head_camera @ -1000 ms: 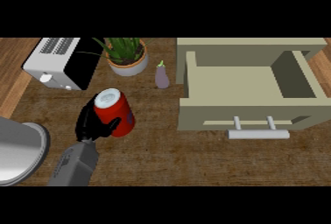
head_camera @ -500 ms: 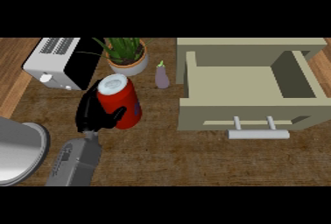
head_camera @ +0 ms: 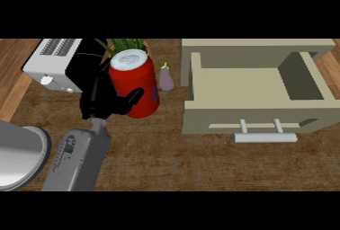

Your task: Pick up the can, place it into the drawer and close the drawer

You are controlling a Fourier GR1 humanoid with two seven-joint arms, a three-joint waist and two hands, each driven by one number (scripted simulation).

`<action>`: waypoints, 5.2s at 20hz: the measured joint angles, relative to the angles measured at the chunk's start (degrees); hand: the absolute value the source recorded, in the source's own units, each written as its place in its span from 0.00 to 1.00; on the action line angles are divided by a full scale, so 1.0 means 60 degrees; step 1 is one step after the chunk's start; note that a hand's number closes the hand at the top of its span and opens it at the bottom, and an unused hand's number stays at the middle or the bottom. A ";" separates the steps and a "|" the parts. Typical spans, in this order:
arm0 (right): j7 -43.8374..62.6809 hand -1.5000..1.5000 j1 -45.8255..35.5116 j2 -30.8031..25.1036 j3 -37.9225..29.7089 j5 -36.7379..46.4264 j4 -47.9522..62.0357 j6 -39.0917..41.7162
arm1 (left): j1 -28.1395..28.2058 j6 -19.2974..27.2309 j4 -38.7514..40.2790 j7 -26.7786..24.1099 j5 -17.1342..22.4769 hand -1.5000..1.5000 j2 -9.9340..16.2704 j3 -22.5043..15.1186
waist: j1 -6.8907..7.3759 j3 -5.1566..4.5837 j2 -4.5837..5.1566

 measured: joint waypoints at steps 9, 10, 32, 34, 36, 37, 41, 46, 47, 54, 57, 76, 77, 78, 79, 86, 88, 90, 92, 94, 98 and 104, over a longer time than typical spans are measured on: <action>0.0009 0.00 -0.0089 -0.0196 0.0134 0.0018 -0.0061 -0.0259 | -0.1833 0.1324 0.0175 0.0943 -0.0374 1.00 -0.0027 -0.0463 | -0.0045 0.0001 0.0015; -0.0036 0.00 -0.0154 -0.0239 0.0079 0.0006 0.0098 -0.0180 | -0.2069 0.1415 0.0185 0.1130 -0.0434 1.00 -0.0029 -0.0473 | -0.0041 -0.0002 0.0014; 0.0125 0.00 -0.0571 -0.0210 0.0117 0.0103 0.0246 -0.0123 | -0.6973 0.3300 0.4657 0.0651 0.0991 1.00 -0.0038 -0.1242 | -0.0208 0.0004 0.0056; 0.0102 0.00 -0.0688 -0.0176 0.0157 0.0211 0.0320 -0.0120 | -0.7303 0.3609 0.5051 0.0455 0.1350 1.00 -0.0038 -0.1582 | -0.0266 0.0004 0.0066; 0.0144 0.00 -0.0647 -0.0173 0.0183 0.0166 0.0272 -0.0103 | -0.7588 0.3798 0.5473 0.0255 0.1727 1.00 -0.0037 -0.1835 | -0.0333 0.0006 0.0074; 0.0168 0.00 -0.0698 -0.0179 0.0201 0.0178 0.0263 -0.0114 | -0.7688 0.3832 0.5668 0.0139 0.1926 1.00 -0.0039 -0.1969 | -0.0349 0.0007 0.0077; 0.0170 0.00 -0.0693 -0.0097 0.0224 0.0276 0.0157 -0.0097 | -0.8215 0.3887 0.6387 -0.0131 0.2551 1.00 -0.0038 -0.2241 | -0.0391 0.0010 0.0088; 0.0209 0.00 -0.0756 -0.0082 0.0456 0.0337 0.0043 -0.0214 | -0.8647 0.4350 0.7009 -0.0520 0.3446 1.00 -0.0037 -0.2988 | -0.0531 0.0013 0.0111; 0.0313 0.00 -0.0779 -0.0110 0.0465 0.0256 -0.0056 -0.0278 | -0.8773 0.4353 0.7195 -0.0557 0.3581 1.00 -0.0038 -0.3090 | -0.0560 0.0012 0.0120; 0.0352 0.00 -0.0945 -0.0194 0.0421 0.0210 0.0177 -0.0220 | -0.8973 0.4605 0.7840 -0.0920 0.4633 1.00 -0.0039 -0.3969 | -0.0659 0.0016 0.0143; 0.0389 0.00 -0.1175 -0.0284 0.0443 0.0307 0.0308 -0.0293 | -0.8938 0.4648 0.8081 -0.1075 0.4957 1.00 -0.0038 -0.4338 | -0.0666 0.0018 0.0162; 0.0795 0.00 -0.1563 -0.0454 0.0527 0.0328 0.0064 -0.0531 | -0.9061 0.5712 0.8818 -0.1893 0.6481 0.00 -0.0037 -0.5674 | -0.0862 0.0018 0.0211; 0.0793 0.00 -0.1650 -0.0465 0.0563 0.0380 0.0085 -0.0555 | -0.9064 0.5757 0.8821 -0.1954 0.6562 0.00 -0.0038 -0.5717 | -0.0857 0.0018 0.0216; 0.0724 0.00 -0.1710 -0.0410 0.0644 0.0579 0.0034 -0.0547 | -0.9086 0.5736 0.8821 -0.2000 0.6655 0.00 -0.0038 -0.5717 | -0.0843 0.0018 0.0222; 0.0633 0.00 -0.1735 -0.0449 0.0585 0.0676 -0.0045 -0.0524 | -0.9074 0.5788 0.8795 -0.2077 0.6728 0.00 -0.0038 -0.5740 | -0.0842 0.0019 0.0217; -0.0532 0.00 -0.2194 -0.0935 0.0589 0.2080 -0.0523 0.0100 | -0.9116 0.5583 0.8728 -0.2657 0.7112 0.00 -0.0038 -0.5641 | -0.0741 0.0014 0.0221; -0.0874 0.00 -0.2328 -0.0932 0.0730 0.2456 -0.0611 0.0216 | -0.9158 0.5576 0.8731 -0.2838 0.7208 0.00 -0.0038 -0.5643 | -0.0729 0.0014 0.0220; -0.1125 0.00 -0.2484 -0.0962 0.0910 0.3110 -0.0729 0.0308 | -0.9158 0.5537 0.8735 -0.3035 0.7253 0.00 -0.0038 -0.5660 | -0.0639 0.0014 0.0214; -0.1185 0.00 -0.2734 -0.0967 0.1261 0.3932 -0.0984 0.0279 | -0.9267 0.5560 0.8685 -0.3070 0.7318 0.00 -0.0038 -0.5661 | -0.0518 0.0010 0.0206; -0.1329 0.00 -0.2951 -0.0906 0.1666 0.4742 -0.1116 0.0262 | -0.9364 0.5481 0.8807 -0.3172 0.7346 0.00 -0.0036 -0.5604 | -0.0437 0.0009 0.0206; -0.1429 0.00 -0.3591 -0.0856 0.2710 0.6661 -0.1012 0.0048 | -0.9444 0.5362 0.8879 -0.3155 0.7419 0.00 -0.0037 -0.5524 | -0.0218 0.0004 0.0193; -0.1878 0.00 -0.4706 -0.0939 0.4272 0.9483 0.0106 -0.0553 | -0.9442 0.5555 0.8615 -0.2948 0.7498 0.00 -0.0037 -0.5503 | -0.0001 0.0001 0.0133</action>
